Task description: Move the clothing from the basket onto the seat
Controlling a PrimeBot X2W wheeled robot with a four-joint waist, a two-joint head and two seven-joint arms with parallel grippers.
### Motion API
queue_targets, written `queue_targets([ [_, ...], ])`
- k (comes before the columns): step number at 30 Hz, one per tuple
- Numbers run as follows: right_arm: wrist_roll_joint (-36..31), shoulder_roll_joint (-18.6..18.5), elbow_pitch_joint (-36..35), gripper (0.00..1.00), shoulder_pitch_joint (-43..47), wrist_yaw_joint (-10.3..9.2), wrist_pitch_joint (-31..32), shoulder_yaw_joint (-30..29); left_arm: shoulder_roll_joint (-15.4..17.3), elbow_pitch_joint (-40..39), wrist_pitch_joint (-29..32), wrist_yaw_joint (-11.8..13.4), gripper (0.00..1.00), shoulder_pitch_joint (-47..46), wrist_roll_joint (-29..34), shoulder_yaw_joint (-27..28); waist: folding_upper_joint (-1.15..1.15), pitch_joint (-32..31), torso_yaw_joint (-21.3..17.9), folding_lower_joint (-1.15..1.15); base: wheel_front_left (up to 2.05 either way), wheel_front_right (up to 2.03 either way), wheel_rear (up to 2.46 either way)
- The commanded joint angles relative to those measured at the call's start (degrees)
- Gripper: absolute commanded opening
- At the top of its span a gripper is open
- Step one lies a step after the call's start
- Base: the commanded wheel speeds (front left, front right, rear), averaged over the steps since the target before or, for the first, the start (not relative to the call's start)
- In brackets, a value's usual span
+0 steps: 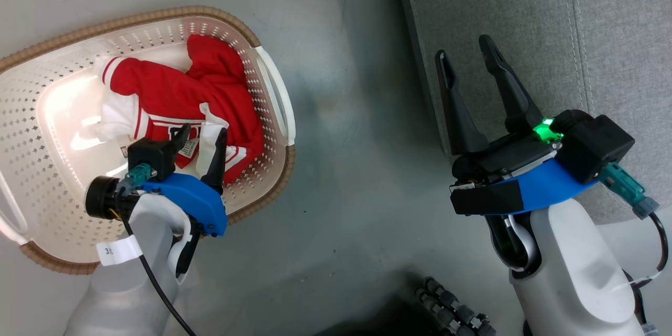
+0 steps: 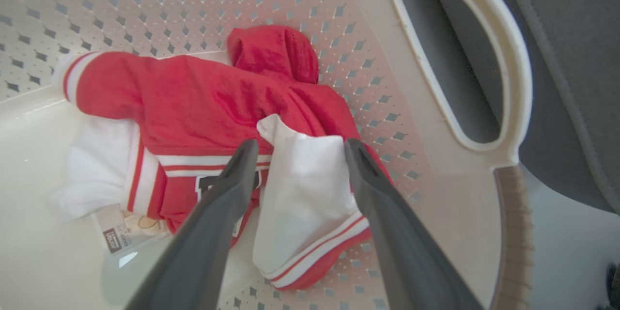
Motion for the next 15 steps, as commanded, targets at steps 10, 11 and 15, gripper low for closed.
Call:
queue_targets([
  [10, 1.5, 0.2, -1.0, 1.0, -1.0, 0.01, -0.4, 0.4, 0.3, 8.2, 2.4, -0.1, 1.0, -4.9, -2.7, -2.6, 0.0, 2.0, -1.3, -0.01, 0.0, 0.0, 0.0],
  [11, 1.6, 0.2, -1.1, 1.0, -0.9, 0.01, -0.4, 0.4, 0.2, 8.9, 2.5, -0.1, 1.0, -5.2, -2.7, -2.7, 0.0, 2.1, -1.4, -0.01, 0.0, 0.0, 0.0],
  [15, 2.1, 0.2, -1.3, 1.0, -0.8, 0.01, -0.4, 0.6, -0.2, 11.7, 3.3, 0.2, 1.0, -6.7, -2.7, -3.1, 0.0, 2.4, -1.6, -0.01, 0.0, 0.0, 0.0],
])
